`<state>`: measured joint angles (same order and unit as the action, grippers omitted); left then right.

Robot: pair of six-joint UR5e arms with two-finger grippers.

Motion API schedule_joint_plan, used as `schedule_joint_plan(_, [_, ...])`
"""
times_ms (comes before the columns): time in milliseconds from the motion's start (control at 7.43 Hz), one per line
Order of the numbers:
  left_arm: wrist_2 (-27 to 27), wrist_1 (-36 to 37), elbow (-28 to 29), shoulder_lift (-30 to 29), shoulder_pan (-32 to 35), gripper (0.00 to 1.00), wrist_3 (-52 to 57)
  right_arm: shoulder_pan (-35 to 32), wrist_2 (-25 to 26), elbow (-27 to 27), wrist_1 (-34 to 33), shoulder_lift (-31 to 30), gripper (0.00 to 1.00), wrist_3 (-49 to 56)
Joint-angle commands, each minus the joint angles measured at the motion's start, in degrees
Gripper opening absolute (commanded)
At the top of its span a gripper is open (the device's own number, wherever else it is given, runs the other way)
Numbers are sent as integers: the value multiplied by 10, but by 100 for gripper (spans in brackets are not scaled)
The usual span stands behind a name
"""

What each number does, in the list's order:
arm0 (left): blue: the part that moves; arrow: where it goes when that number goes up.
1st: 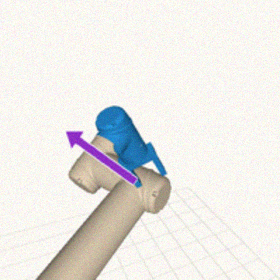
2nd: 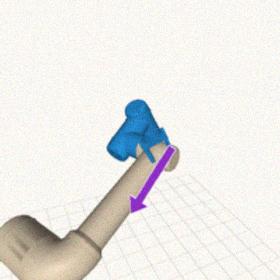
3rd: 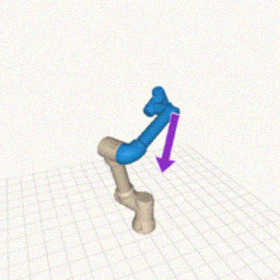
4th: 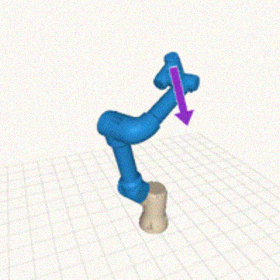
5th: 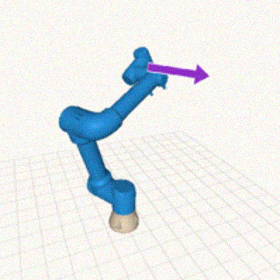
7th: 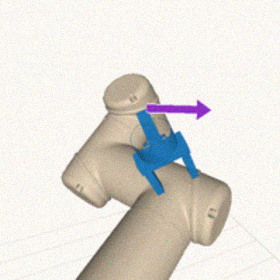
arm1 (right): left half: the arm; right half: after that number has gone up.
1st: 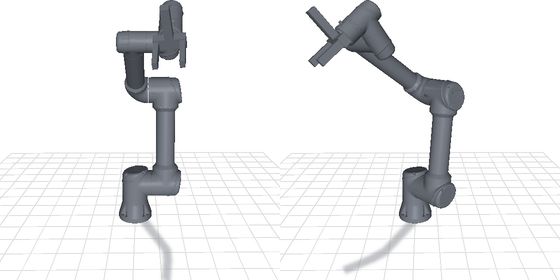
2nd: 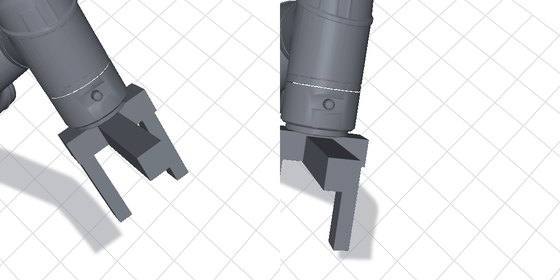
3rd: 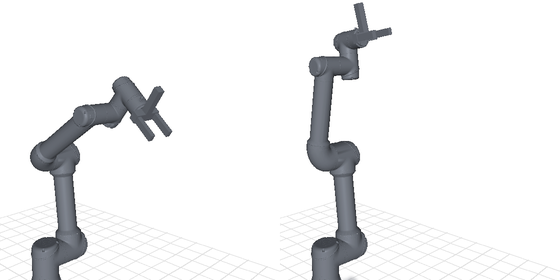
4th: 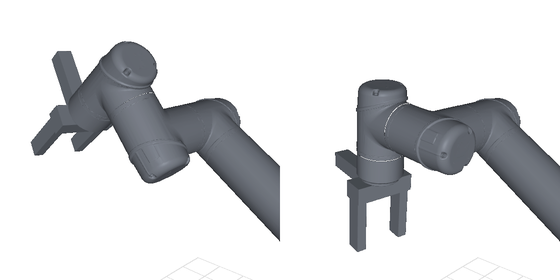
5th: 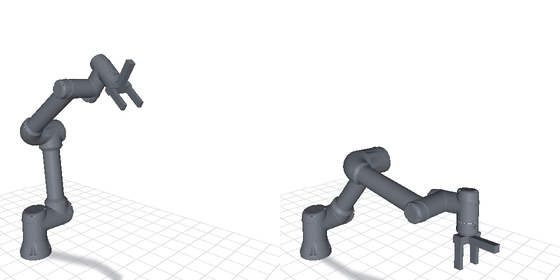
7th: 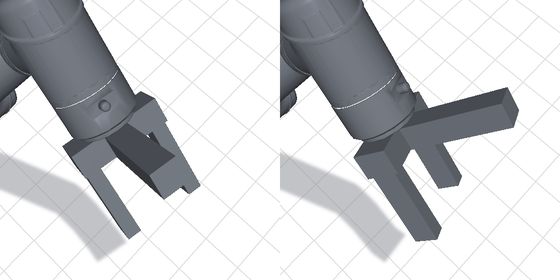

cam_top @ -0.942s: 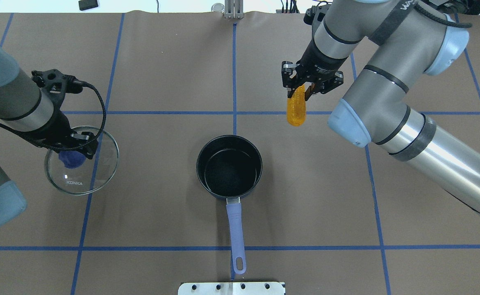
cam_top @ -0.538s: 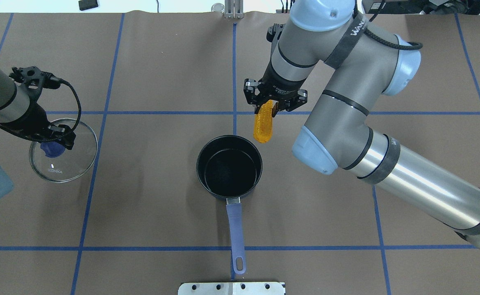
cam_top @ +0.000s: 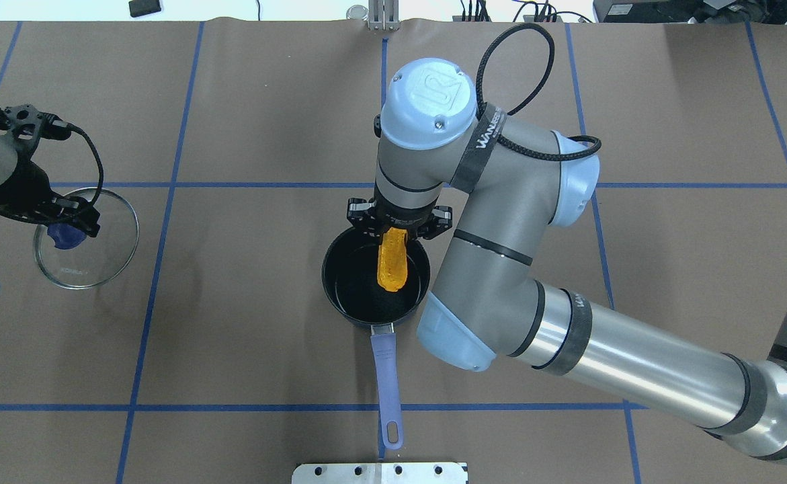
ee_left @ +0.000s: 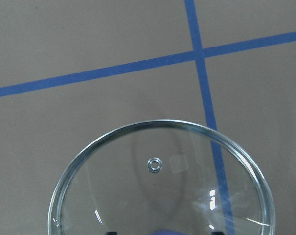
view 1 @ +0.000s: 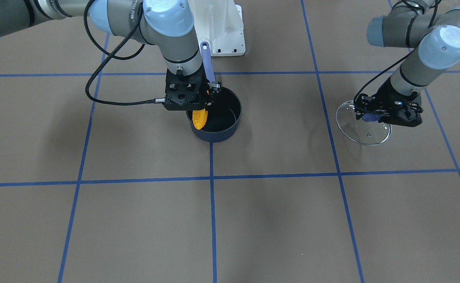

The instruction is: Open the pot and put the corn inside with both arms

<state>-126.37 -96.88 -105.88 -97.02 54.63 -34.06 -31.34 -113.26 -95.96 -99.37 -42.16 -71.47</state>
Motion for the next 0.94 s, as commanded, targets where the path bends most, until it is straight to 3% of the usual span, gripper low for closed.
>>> schedule_joint_plan(0, [-3, -1, -3, 2, 4, 55, 3, 23, 16, 17, 2, 5, 7, -2])
schedule_joint_plan(673, [-19, 0, -18, 17, 7, 55, 2, 30, 19, 45, 9, 12, 7, 5])
schedule_joint_plan(807, [-19, -1, -18, 22, 7, 55, 3, 30, 20, 46, 22, 12, 14, 4])
